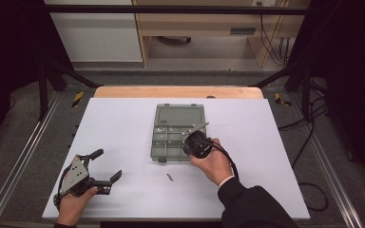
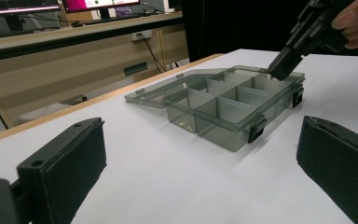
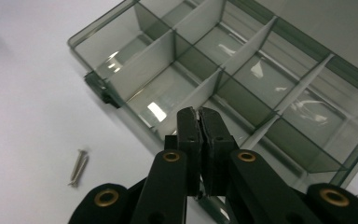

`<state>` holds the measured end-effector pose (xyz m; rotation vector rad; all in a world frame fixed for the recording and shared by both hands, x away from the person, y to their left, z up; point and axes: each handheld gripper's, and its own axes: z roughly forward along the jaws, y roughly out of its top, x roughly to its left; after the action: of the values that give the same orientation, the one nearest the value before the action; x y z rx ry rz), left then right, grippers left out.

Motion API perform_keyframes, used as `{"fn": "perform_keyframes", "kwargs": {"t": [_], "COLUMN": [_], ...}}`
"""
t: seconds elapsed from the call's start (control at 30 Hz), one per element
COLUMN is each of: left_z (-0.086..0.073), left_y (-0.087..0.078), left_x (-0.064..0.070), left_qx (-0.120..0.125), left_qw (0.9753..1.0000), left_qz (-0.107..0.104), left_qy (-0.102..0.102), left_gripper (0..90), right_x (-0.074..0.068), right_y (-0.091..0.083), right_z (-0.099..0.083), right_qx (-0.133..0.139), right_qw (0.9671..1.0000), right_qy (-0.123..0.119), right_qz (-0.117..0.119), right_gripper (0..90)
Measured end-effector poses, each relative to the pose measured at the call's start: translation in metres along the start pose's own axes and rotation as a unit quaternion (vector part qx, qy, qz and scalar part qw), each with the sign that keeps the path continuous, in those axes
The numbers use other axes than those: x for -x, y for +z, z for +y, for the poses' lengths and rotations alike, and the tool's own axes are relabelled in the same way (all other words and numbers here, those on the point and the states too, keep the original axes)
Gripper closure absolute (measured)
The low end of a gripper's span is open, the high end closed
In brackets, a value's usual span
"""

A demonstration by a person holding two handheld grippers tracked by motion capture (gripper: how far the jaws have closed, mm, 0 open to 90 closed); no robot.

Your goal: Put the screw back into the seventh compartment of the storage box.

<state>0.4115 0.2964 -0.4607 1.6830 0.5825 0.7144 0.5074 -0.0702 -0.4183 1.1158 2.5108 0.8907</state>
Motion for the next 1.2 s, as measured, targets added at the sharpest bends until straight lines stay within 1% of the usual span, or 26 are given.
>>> {"fn": "perform_keyframes", "kwargs": {"t": [0.07,0.2,0.23,0.27,0.37,0.4,0.43,0.47,0.5,0.53,0.57,0.6,0.63,0.67,0.7,0.73,0.77,0.8,0.83,0.87,0.9,0.97,1.0,1.1,1.13,1.2], "left_z": [0.0,0.0,0.0,0.0,0.0,0.0,0.0,0.0,0.0,0.0,0.0,0.0,0.0,0.0,0.0,0.0,0.0,0.0,0.0,0.0,0.0,0.0,0.0,0.0,0.0,0.0], "left_y": [0.0,0.0,0.0,0.0,0.0,0.0,0.0,0.0,0.0,0.0,0.0,0.001,0.001,0.001,0.001,0.001,0.0,0.0,0.0,0.0,0.0,0.001,0.001,0.001,0.001,0.001], "left_x": [0.0,0.0,0.0,0.0,0.0,0.0,0.0,0.0,0.0,0.0,0.0,0.0,0.0,0.0,0.0,0.0,0.0,0.0,0.001,0.001,0.001,0.001,0.001,0.001,0.001,0.001], "left_qx": [0.0,0.0,0.001,0.001,0.0,0.0,0.0,0.002,0.001,0.001,-0.001,0.0,0.0,0.0,0.0,-0.001,-0.003,-0.003,-0.003,-0.003,-0.003,-0.003,-0.003,-0.003,-0.003,-0.004], "left_qw": [1.0,1.0,1.0,1.0,1.0,1.0,1.0,1.0,1.0,1.0,1.0,1.0,1.0,1.0,1.0,1.0,1.0,1.0,1.0,1.0,1.0,1.0,1.0,1.0,1.0,1.0], "left_qz": [0.0,0.0,0.0,0.0,0.0,0.0,0.0,0.0,-0.001,-0.001,-0.001,-0.001,-0.001,-0.001,-0.001,-0.001,-0.001,-0.001,-0.001,-0.002,-0.002,-0.002,-0.002,-0.002,-0.002,-0.002], "left_qy": [0.0,-0.001,-0.001,-0.001,-0.001,0.0,0.0,0.0,0.0,0.0,0.0,0.0,0.0,0.0,0.001,0.001,0.001,0.001,0.001,0.001,0.001,0.001,0.001,0.001,0.001,0.002], "left_gripper": [1.1,1.1,1.1,1.1,1.1,1.1,1.1,1.1,1.1,1.1,1.1,1.1,1.1,1.1,1.1,1.1,1.1,1.1,1.1,1.1,1.1,1.1,1.1,1.1,1.1,1.1], "right_x": [0.002,0.006,0.008,0.008,0.006,0.005,0.003,0.002,0.0,0.0,-0.005,-0.008,-0.01,-0.013,-0.016,-0.017,-0.019,-0.022,-0.023,-0.025,-0.026,-0.028,-0.028,-0.032,-0.032,-0.035], "right_y": [0.002,0.004,0.004,0.004,0.0,-0.002,-0.005,-0.006,-0.007,-0.007,-0.011,-0.011,-0.013,-0.013,-0.014,-0.014,-0.015,-0.017,-0.017,-0.019,-0.02,-0.023,-0.023,-0.026,-0.027,-0.028], "right_z": [0.001,0.001,0.001,0.001,0.001,0.0,0.0,0.0,0.0,0.0,-0.001,-0.001,-0.002,-0.003,-0.003,-0.004,-0.005,-0.005,-0.006,-0.006,-0.007,-0.008,-0.009,-0.012,-0.013,-0.016], "right_qx": [0.0,0.002,0.013,0.018,0.026,0.028,0.024,0.027,0.027,0.027,0.024,0.026,0.022,0.024,0.018,0.023,0.025,0.023,0.029,0.026,0.031,0.028,0.029,0.027,0.021,0.015], "right_qw": [1.0,1.0,0.9999,0.9998,0.9996,0.9996,0.9996,0.9996,0.9996,0.9996,0.9996,0.9996,0.9995,0.9992,0.9992,0.9987,0.9984,0.9984,0.9977,0.9978,0.9975,0.9974,0.9971,0.9969,0.9964,0.9962], "right_qy": [0.007,0.006,0.007,0.002,0.007,0.0,0.003,-0.003,-0.005,-0.005,-0.01,-0.01,-0.021,-0.03,-0.033,-0.044,-0.049,-0.049,-0.059,-0.059,-0.062,-0.065,-0.07,-0.073,-0.082,-0.086], "right_qz": [-0.005,-0.006,-0.008,-0.009,-0.011,-0.01,-0.012,-0.01,-0.011,-0.011,-0.008,-0.008,-0.012,-0.009,-0.013,-0.012,-0.013,-0.015,-0.014,-0.018,-0.014,-0.016,-0.012,-0.01,-0.009,-0.006], "right_gripper": [87.6,85.3,76.6,74.5,65.0,62.4,58.8,55.5,52.9,52.9,44.9,41.2,37.3,31.5,27.5,23.7,20.5,17.3,15.6,13.9,12.4,9.7,8.7,7.6,7.3,7.3]}}
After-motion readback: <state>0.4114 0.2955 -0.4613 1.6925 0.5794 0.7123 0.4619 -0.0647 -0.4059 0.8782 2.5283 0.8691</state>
